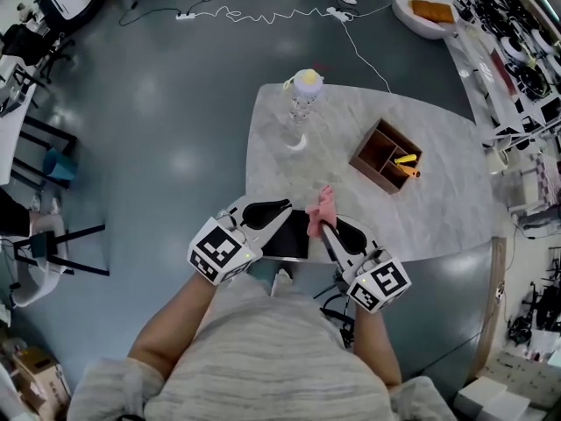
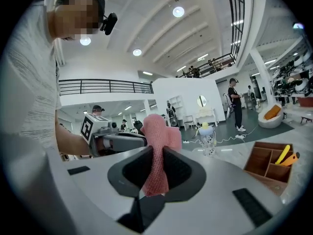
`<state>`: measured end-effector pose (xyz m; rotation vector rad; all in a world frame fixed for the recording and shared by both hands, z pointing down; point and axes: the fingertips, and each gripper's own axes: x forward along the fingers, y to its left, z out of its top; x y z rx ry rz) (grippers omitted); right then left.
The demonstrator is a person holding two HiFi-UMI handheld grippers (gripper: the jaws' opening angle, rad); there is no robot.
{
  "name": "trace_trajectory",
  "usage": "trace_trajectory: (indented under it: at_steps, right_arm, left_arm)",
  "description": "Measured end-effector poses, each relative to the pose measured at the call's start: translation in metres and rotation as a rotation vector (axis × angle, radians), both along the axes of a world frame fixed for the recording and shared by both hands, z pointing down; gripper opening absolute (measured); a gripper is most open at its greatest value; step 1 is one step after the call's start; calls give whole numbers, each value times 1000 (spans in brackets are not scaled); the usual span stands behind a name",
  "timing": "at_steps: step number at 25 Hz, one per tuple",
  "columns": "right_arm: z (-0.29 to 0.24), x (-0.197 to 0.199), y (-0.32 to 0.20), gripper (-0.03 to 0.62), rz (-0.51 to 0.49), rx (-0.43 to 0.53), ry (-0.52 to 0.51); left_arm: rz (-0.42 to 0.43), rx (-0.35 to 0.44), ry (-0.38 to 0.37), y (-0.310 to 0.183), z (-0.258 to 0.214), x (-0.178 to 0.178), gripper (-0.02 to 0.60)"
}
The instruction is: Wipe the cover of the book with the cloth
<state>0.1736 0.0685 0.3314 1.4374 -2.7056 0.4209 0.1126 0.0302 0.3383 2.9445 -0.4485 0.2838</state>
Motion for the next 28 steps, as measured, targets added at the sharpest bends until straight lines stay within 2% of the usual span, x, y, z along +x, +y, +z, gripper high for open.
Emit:
trace_trajectory:
  at_steps: [5, 11, 28]
  right_arm:
    - [-4, 5, 1, 57, 4, 5, 45]
    - [-5, 3, 3, 57, -3, 15, 40]
    - [-5, 5, 0, 57, -15, 22, 41]
  left_arm:
    - [8, 20, 27, -2, -11, -4, 34]
    - [38, 22, 53, 3, -19, 2, 34]
    - [36, 12, 54, 7, -19, 7, 34]
